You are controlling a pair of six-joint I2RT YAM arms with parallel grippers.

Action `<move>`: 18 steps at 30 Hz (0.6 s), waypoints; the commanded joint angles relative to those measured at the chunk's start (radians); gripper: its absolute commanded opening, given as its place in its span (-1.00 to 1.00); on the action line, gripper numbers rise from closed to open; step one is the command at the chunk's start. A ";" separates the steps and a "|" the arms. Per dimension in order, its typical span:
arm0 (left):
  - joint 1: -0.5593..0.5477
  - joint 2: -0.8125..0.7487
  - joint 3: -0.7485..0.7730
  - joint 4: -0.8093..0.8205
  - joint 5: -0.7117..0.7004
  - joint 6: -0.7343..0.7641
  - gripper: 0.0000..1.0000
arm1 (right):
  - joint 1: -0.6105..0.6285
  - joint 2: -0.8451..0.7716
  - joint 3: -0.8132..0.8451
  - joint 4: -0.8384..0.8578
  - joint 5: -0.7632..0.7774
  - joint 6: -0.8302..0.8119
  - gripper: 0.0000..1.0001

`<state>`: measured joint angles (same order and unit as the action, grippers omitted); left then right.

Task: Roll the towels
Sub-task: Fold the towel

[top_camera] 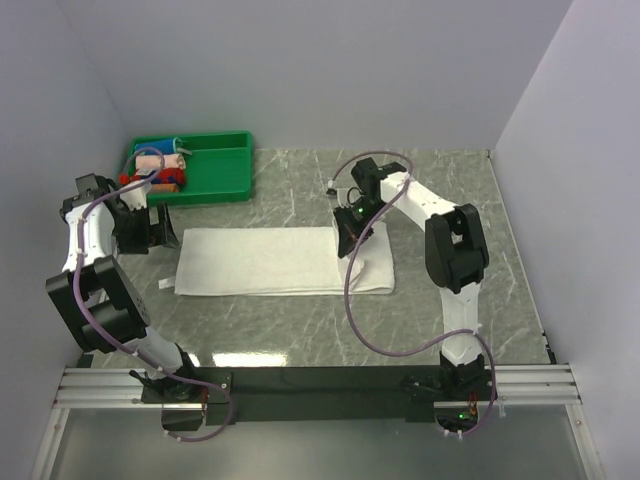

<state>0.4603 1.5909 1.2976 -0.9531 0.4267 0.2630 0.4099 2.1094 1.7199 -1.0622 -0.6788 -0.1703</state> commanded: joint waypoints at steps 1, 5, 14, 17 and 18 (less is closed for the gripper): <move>-0.003 -0.040 0.000 0.027 0.023 -0.022 0.99 | 0.029 -0.016 0.007 -0.013 -0.051 0.002 -1.00; -0.005 -0.046 -0.003 0.031 0.030 -0.016 0.99 | 0.046 0.035 0.053 -0.039 -0.067 -0.004 -0.92; -0.037 -0.059 -0.007 0.045 0.063 0.015 0.74 | 0.073 0.021 0.155 -0.097 -0.022 -0.073 0.12; -0.078 -0.046 -0.026 0.065 0.072 0.022 0.44 | 0.044 -0.005 0.201 -0.101 0.021 -0.112 0.14; -0.092 -0.037 -0.035 0.069 0.072 0.022 0.33 | 0.032 -0.008 0.211 -0.098 0.039 -0.120 0.14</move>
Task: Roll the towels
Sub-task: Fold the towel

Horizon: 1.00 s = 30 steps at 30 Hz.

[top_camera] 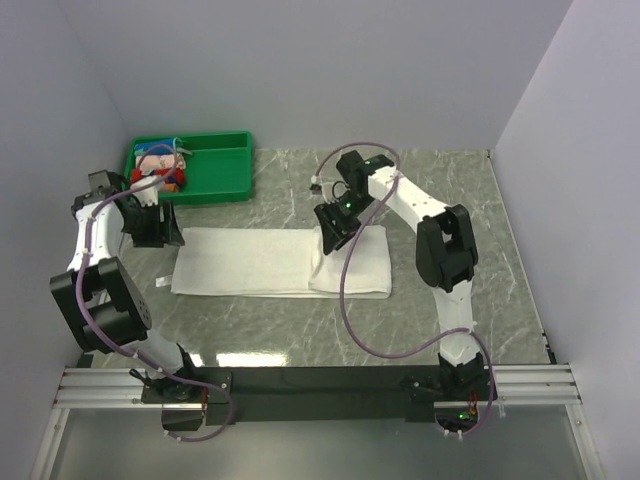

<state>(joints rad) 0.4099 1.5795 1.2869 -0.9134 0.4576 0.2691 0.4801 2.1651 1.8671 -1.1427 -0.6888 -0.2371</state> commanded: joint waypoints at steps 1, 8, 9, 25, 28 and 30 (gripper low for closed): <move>-0.054 -0.007 -0.027 0.042 0.039 0.009 0.16 | -0.053 -0.062 0.091 -0.011 0.057 -0.060 0.14; -0.176 0.080 -0.014 0.137 -0.007 -0.074 -0.27 | -0.173 0.079 0.222 -0.006 0.244 -0.071 0.08; -0.189 0.094 -0.009 0.154 -0.023 -0.083 -0.31 | -0.178 0.094 0.225 -0.003 0.265 -0.074 0.08; -0.496 0.399 0.095 0.232 -0.016 -0.177 -0.74 | -0.176 -0.077 -0.330 0.066 0.480 -0.169 -0.01; -0.542 0.494 0.199 0.223 0.016 -0.189 -0.73 | -0.196 -0.171 -0.472 0.066 0.512 -0.188 -0.01; -0.594 0.572 0.293 0.211 0.032 -0.192 -0.73 | -0.227 -0.233 -0.552 0.055 0.503 -0.191 -0.01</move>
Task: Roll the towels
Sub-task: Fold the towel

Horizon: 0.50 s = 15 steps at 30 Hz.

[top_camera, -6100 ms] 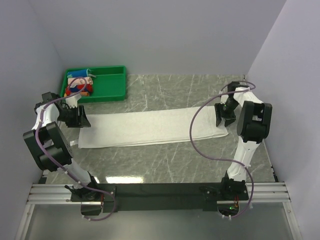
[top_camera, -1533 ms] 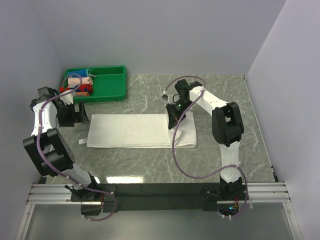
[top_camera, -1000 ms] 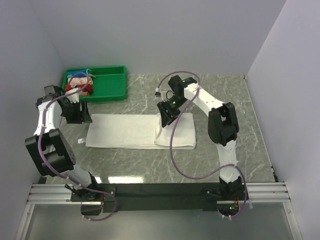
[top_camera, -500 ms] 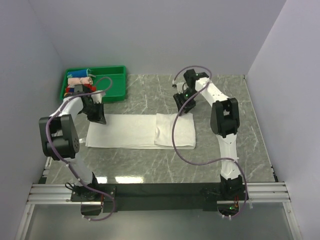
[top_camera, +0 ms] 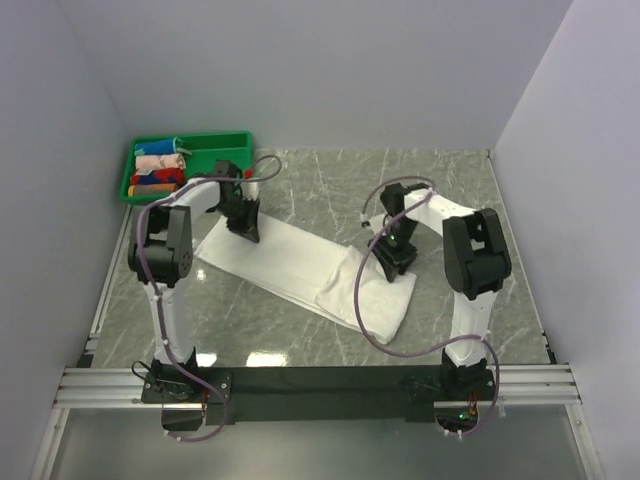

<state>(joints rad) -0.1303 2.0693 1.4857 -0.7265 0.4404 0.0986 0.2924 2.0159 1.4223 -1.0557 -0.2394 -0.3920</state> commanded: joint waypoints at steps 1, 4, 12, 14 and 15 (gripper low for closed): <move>-0.090 0.110 0.129 0.019 0.057 -0.022 -0.73 | -0.047 -0.101 -0.127 -0.038 0.046 -0.038 -0.01; -0.153 0.219 0.272 -0.005 0.090 -0.026 -0.70 | -0.062 -0.155 -0.189 -0.040 0.035 -0.027 -0.01; -0.227 0.501 0.721 -0.060 0.165 -0.060 -0.55 | -0.062 -0.163 -0.200 -0.055 -0.046 0.012 -0.01; -0.226 0.531 0.798 -0.033 0.152 -0.068 -0.49 | -0.059 -0.157 -0.192 -0.055 -0.075 0.016 -0.01; -0.224 0.549 0.818 -0.021 0.141 -0.068 -0.43 | -0.059 -0.146 -0.186 -0.052 -0.086 0.024 0.00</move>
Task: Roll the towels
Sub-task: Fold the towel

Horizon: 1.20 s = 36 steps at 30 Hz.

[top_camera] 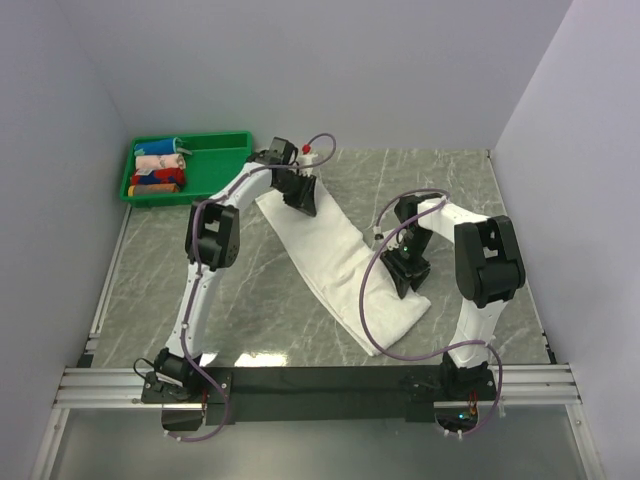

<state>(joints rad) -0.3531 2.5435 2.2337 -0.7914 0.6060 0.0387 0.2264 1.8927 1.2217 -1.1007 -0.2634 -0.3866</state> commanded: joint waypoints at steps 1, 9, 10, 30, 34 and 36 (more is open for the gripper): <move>0.006 0.080 0.082 0.061 -0.044 -0.010 -0.39 | 0.008 -0.014 0.019 -0.005 -0.075 0.020 0.00; 0.144 -0.017 0.043 0.193 -0.032 -0.103 0.30 | 0.109 0.121 0.140 -0.022 -0.232 0.035 0.00; 0.157 -0.041 0.012 0.187 -0.041 -0.088 0.33 | 0.122 0.135 0.159 -0.027 -0.249 0.038 0.00; 0.106 -0.189 -0.232 0.009 -0.183 0.029 -0.01 | 0.238 0.158 0.049 0.220 -0.590 0.244 0.06; 0.094 -0.089 -0.100 -0.022 -0.183 0.039 -0.05 | 0.281 0.146 0.025 0.283 -0.602 0.279 0.05; 0.092 -0.057 -0.069 -0.026 -0.180 0.072 -0.06 | 0.306 0.143 0.012 0.364 -0.596 0.331 0.05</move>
<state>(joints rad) -0.2630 2.4313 2.1025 -0.7891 0.4572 0.0822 0.4900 2.0640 1.2579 -0.8986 -0.8833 -0.1097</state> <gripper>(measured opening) 0.471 0.526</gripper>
